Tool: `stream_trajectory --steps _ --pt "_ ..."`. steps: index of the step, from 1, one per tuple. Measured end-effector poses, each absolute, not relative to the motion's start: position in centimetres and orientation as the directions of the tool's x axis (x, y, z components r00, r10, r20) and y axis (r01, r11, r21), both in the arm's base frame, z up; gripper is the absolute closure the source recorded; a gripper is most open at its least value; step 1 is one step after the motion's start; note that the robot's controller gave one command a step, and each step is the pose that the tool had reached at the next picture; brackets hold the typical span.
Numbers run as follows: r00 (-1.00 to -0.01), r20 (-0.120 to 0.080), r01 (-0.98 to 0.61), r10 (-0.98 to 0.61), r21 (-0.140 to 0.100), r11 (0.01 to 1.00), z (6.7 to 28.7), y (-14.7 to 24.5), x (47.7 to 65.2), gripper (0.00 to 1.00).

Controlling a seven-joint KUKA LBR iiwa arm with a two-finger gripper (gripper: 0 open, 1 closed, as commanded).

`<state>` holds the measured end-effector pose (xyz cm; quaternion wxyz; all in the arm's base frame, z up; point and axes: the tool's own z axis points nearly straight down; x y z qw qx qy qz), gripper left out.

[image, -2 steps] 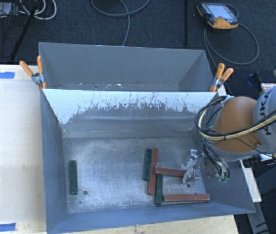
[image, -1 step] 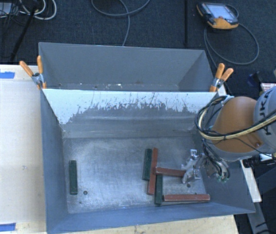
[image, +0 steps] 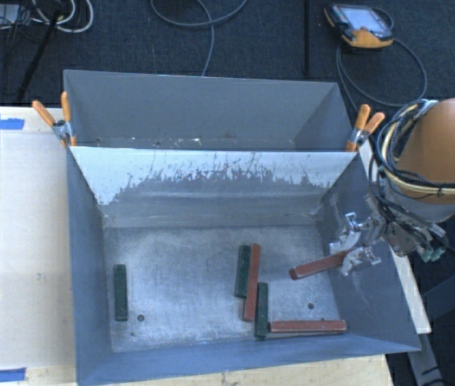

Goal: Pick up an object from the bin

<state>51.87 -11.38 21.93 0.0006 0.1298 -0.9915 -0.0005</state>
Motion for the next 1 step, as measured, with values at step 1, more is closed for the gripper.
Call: stream_trajectory --steps 1 --pt "-0.959 0.001 -0.285 -0.285 0.001 0.959 23.06 -11.47 51.92 1.00"
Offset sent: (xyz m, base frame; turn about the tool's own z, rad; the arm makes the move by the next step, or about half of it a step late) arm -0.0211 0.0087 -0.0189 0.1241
